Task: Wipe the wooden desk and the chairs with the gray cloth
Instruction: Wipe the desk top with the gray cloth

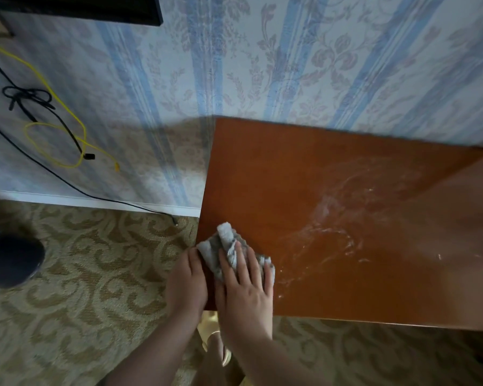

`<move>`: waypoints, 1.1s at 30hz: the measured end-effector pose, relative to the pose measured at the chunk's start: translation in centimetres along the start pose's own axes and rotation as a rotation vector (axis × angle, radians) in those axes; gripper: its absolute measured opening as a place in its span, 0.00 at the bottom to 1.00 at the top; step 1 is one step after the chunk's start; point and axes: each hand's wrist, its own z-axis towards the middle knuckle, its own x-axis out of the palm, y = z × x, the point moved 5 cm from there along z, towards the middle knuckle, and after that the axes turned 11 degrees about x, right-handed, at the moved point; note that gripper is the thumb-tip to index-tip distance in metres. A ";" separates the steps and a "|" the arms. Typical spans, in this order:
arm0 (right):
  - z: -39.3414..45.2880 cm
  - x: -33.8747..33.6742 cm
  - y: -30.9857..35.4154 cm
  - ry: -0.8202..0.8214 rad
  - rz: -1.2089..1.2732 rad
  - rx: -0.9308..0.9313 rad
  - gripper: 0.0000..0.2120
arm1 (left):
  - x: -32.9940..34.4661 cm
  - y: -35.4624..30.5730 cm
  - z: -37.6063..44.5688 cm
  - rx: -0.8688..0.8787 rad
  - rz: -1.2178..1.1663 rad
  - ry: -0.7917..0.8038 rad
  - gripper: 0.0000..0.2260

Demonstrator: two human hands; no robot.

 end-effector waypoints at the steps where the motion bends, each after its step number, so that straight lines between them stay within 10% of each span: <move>1: -1.1 0.5 1.1 0.007 0.014 -0.005 0.25 | 0.0 0.2 0.1 0.000 -0.036 0.002 0.13; 7: 1.0 -0.5 -1.6 -0.013 -0.190 -0.321 0.25 | -0.2 0.5 0.2 -0.109 -0.184 0.081 0.14; 12: -1.2 -0.9 -4.6 -0.134 0.002 0.261 0.29 | 1.0 -2.2 -1.5 0.149 0.273 -0.090 0.19; 18: 0.9 -1.1 -3.7 -0.081 -0.147 -0.107 0.29 | 2.8 -4.3 -0.8 0.290 0.295 -0.022 0.22; 24: -2.8 -1.7 -8.3 -0.251 0.054 0.415 0.27 | 5.9 -5.8 -2.7 0.529 0.496 0.097 0.22; 30: 0.0 -2.1 -6.1 -0.093 -0.050 -0.070 0.25 | 5.2 -5.6 -2.1 0.406 0.471 0.036 0.20; 33: 1.0 -2.8 -10.9 -0.155 -0.121 0.005 0.25 | 5.6 -6.4 -1.7 0.403 0.538 0.036 0.19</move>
